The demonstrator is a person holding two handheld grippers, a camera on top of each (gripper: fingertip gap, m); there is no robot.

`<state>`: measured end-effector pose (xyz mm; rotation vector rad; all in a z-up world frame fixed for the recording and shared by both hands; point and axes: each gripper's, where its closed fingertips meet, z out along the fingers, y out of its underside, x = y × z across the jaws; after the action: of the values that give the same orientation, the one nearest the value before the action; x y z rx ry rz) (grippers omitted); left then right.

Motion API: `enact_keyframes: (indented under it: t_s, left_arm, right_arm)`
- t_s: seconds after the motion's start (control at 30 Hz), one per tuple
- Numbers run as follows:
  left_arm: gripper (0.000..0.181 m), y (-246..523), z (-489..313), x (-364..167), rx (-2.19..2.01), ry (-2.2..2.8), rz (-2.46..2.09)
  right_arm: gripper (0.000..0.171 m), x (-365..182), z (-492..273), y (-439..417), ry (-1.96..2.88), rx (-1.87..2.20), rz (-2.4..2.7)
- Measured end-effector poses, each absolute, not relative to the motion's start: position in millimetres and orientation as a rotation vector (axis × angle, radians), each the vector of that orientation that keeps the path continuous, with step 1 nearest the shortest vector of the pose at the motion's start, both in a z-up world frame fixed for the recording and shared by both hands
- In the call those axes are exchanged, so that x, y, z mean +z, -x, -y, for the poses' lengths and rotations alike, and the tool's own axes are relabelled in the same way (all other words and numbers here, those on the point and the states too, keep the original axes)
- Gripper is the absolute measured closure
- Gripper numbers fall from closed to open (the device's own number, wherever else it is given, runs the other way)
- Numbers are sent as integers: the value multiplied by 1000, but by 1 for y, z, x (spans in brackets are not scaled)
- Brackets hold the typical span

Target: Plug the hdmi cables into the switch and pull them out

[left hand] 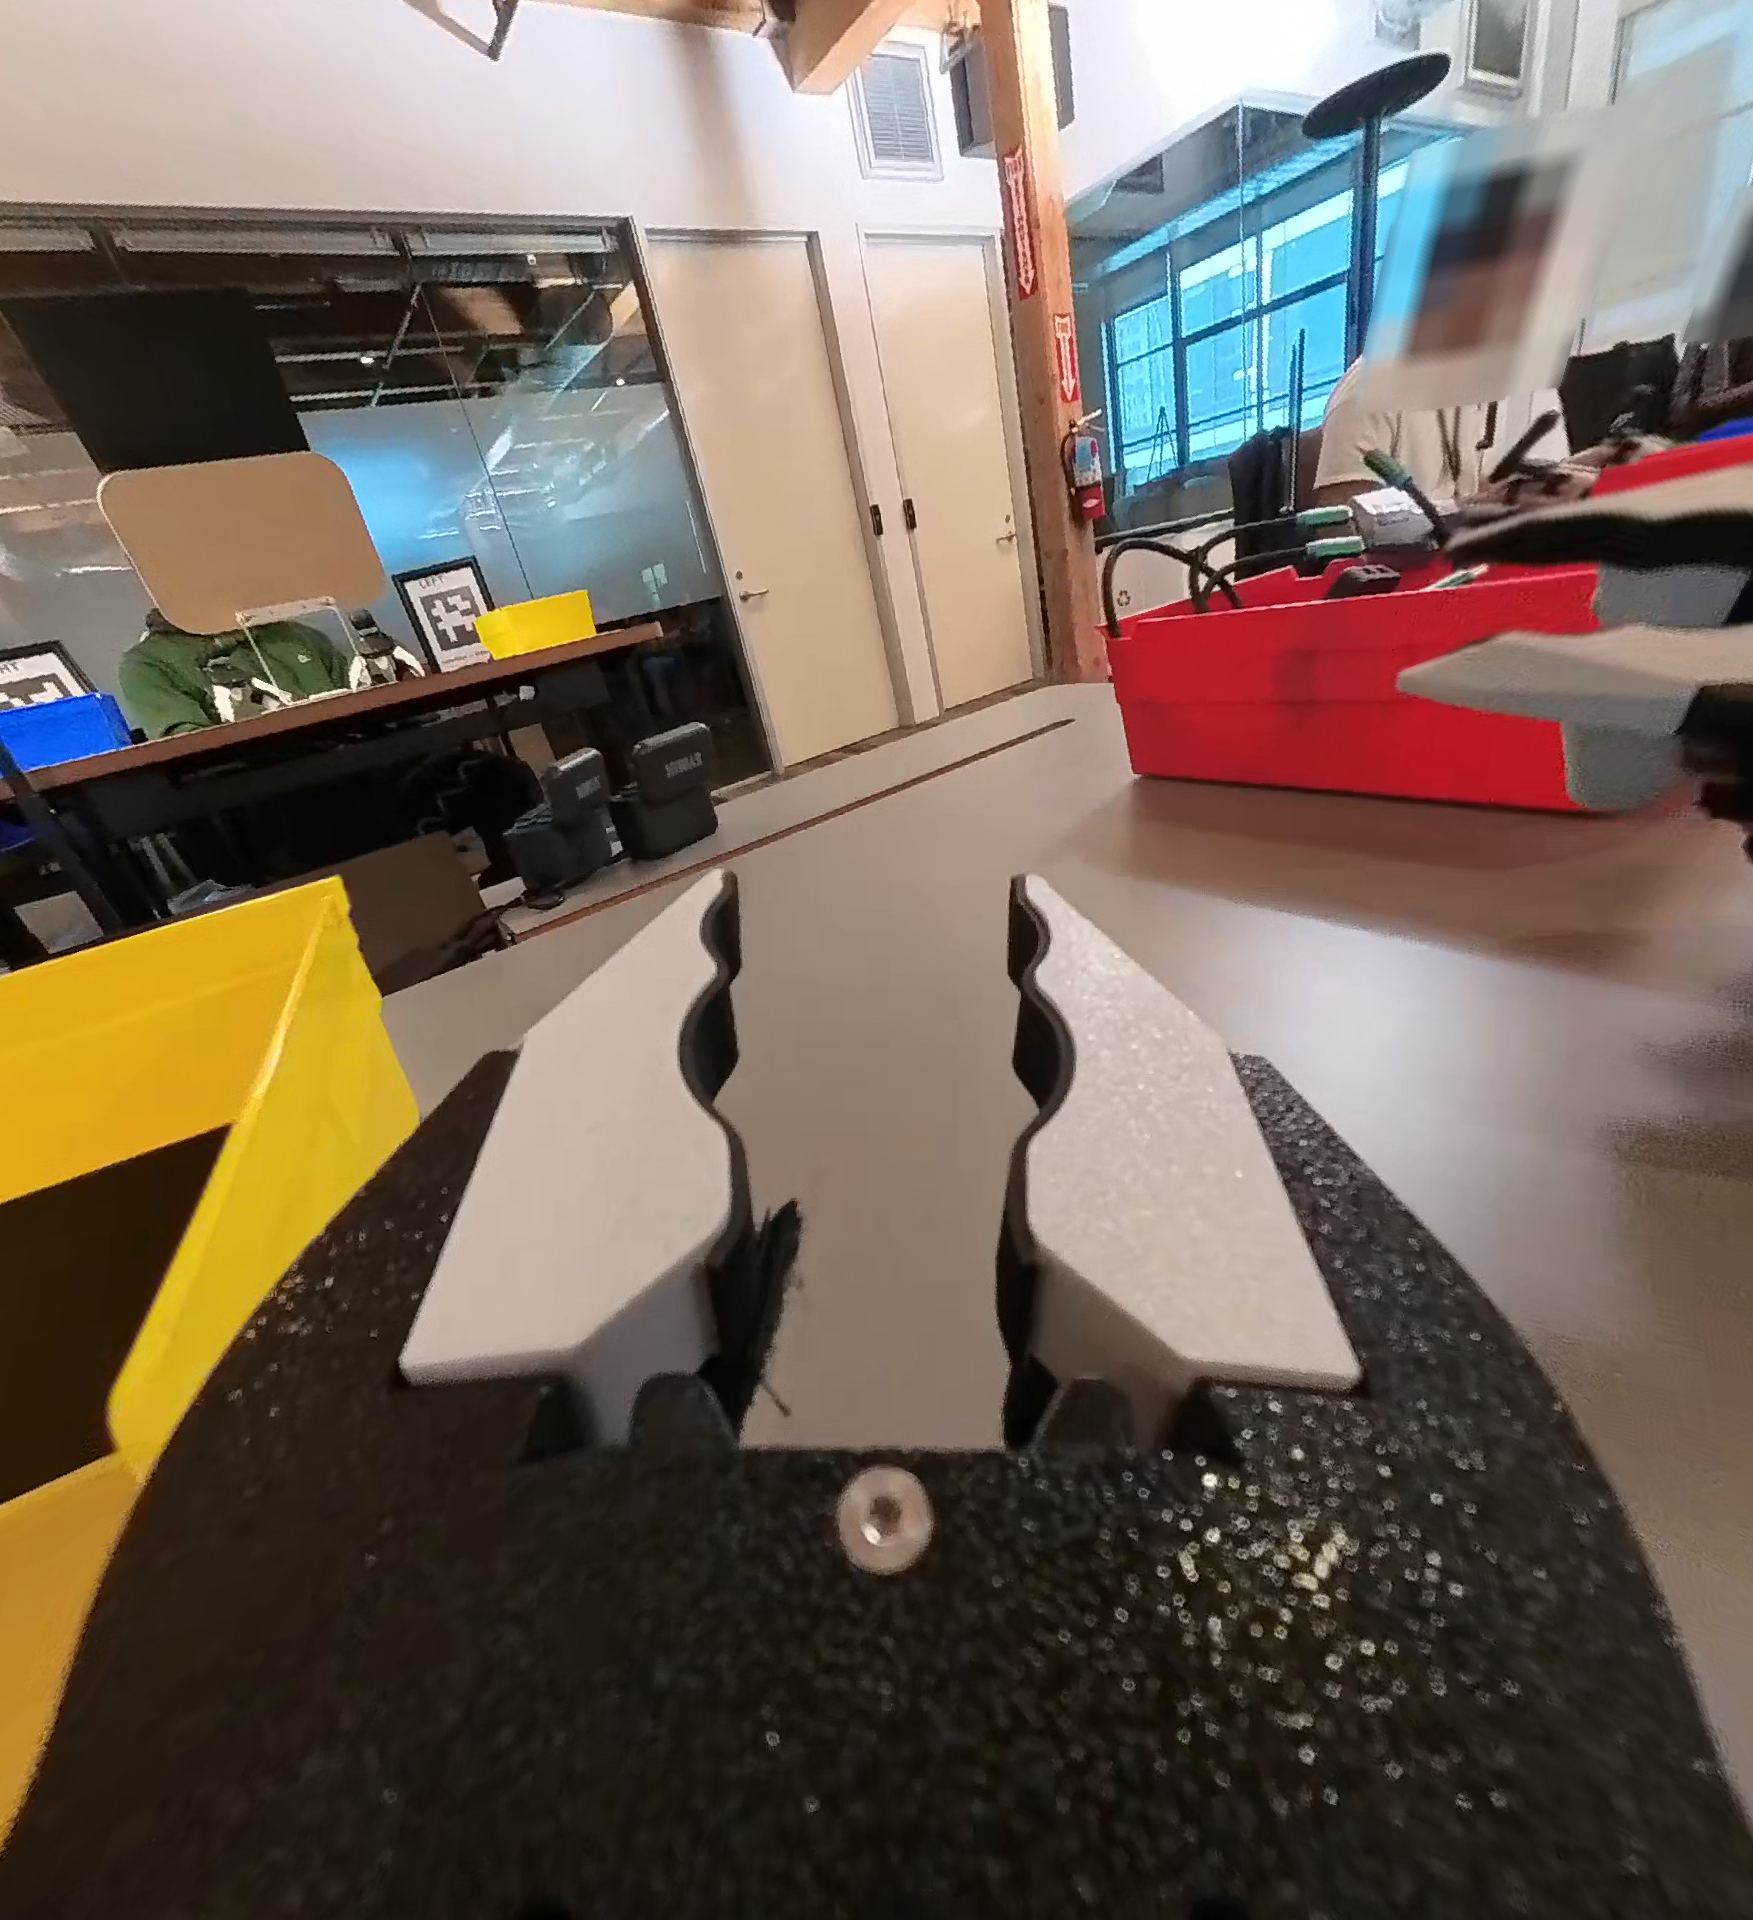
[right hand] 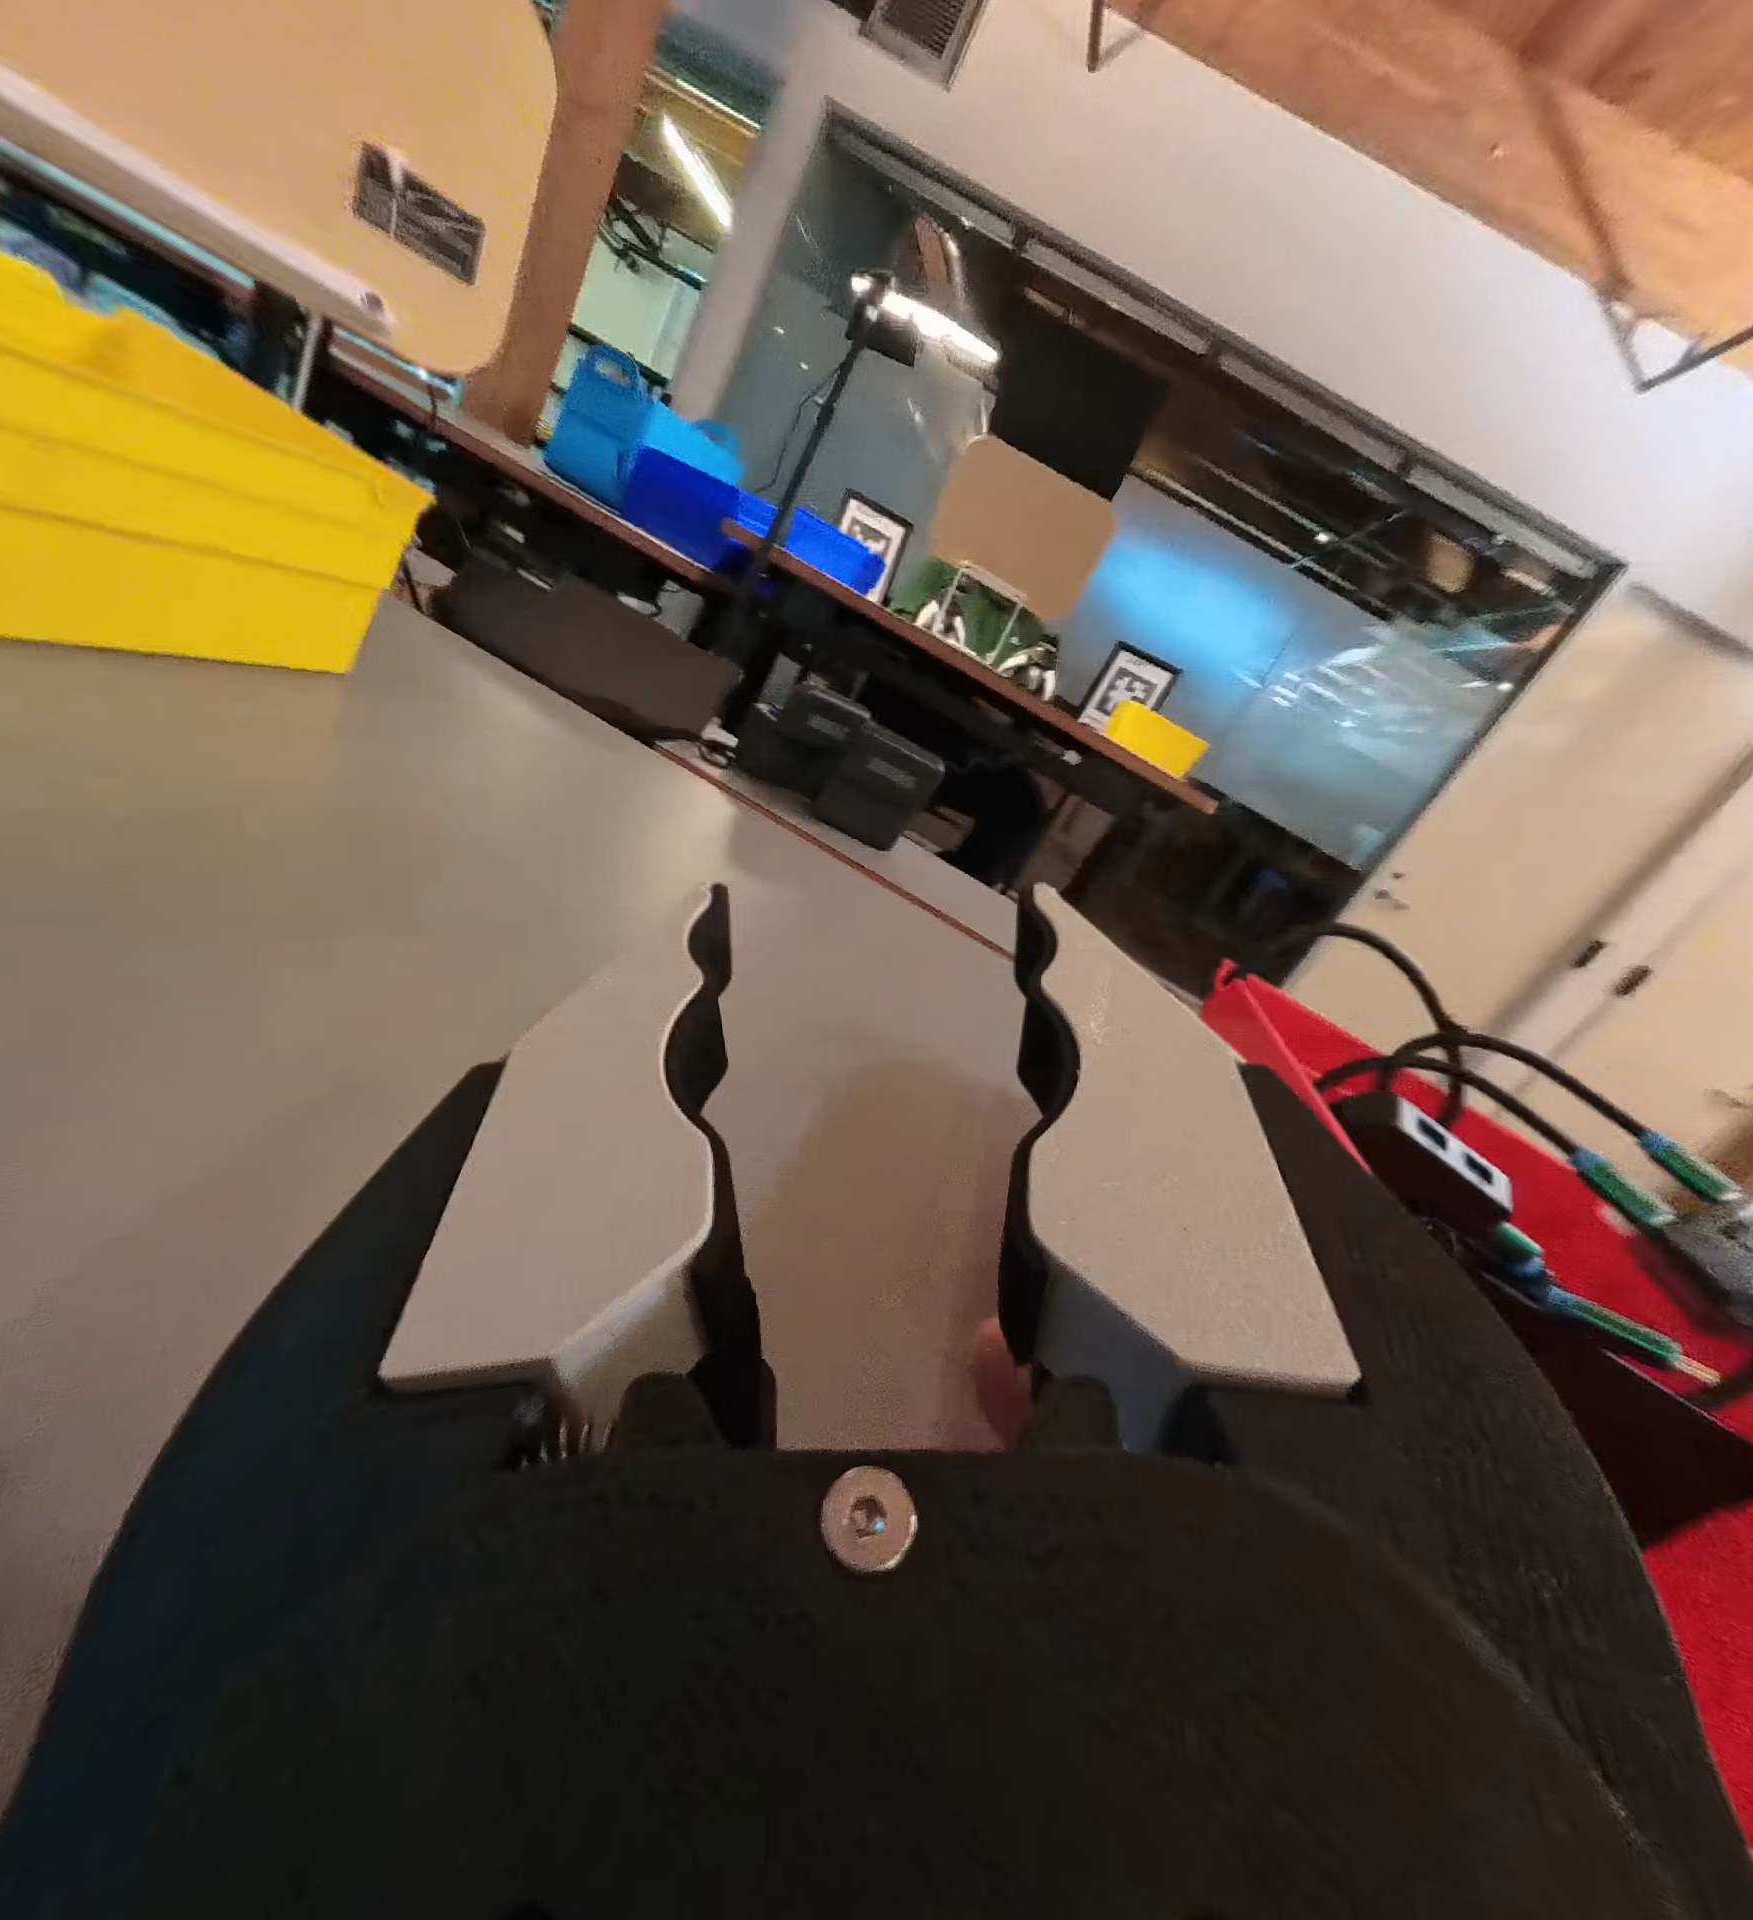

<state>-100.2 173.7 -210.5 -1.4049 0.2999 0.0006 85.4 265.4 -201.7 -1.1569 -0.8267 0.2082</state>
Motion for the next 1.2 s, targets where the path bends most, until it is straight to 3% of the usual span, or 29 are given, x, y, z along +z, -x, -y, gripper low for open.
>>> enact_keyframes:
  t_s: [0.5, 0.93, 1.0, 1.1, 1.2]
  left_arm:
    - [131, 99, -176, -210, 13, 1388, -321]
    - [128, 101, -175, -209, 13, 1382, -314]
    - [121, 102, -176, -209, 25, 1382, -303]
    - [94, 101, -177, -210, 151, 1429, -362]
    - [94, 106, -170, -186, 381, 1389, -426]
  right_arm:
    - [130, -220, -268, -74, 1108, 203, 926]
    - [131, -224, -268, -71, 1112, 172, 958]
    - [130, -222, -270, -73, 1124, 186, 938]
    - [127, -198, -276, -94, 1145, 202, 824]
    - [128, -148, -281, -141, 1059, 82, 691]
